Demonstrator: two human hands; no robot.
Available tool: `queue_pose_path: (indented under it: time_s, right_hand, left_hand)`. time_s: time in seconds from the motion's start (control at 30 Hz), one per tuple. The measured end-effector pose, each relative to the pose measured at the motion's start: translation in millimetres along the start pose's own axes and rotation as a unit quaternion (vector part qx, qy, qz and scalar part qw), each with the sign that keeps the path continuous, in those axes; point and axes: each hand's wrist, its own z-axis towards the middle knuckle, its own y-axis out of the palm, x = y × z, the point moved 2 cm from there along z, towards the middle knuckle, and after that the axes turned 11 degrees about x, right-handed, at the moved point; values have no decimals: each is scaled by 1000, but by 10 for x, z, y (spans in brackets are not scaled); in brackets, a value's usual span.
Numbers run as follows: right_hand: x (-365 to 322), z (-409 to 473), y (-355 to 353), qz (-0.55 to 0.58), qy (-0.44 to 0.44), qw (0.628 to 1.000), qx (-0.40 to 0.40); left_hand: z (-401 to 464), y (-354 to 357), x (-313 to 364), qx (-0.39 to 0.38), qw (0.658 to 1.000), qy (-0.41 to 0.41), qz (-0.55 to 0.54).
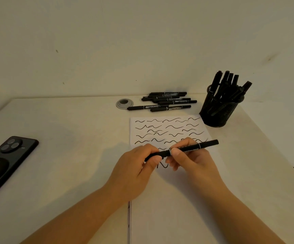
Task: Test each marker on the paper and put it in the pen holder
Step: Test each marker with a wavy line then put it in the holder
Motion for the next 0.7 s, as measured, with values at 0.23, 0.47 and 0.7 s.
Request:
queue_pose_path:
  time_s: [0.23,0.47,0.7]
  right_hand:
    - [2,-23,5,31,-34,998,-30]
    - [10,-4,6,35,-37,998,-34]
    - [55,77,-81,89,36,994,44]
  left_hand:
    - [-36,20,39,-17,997,-32,-66]
    - [-9,23,17,-20,996,-34,-82]
    - [37,-78,-93,36,993,-56,-92]
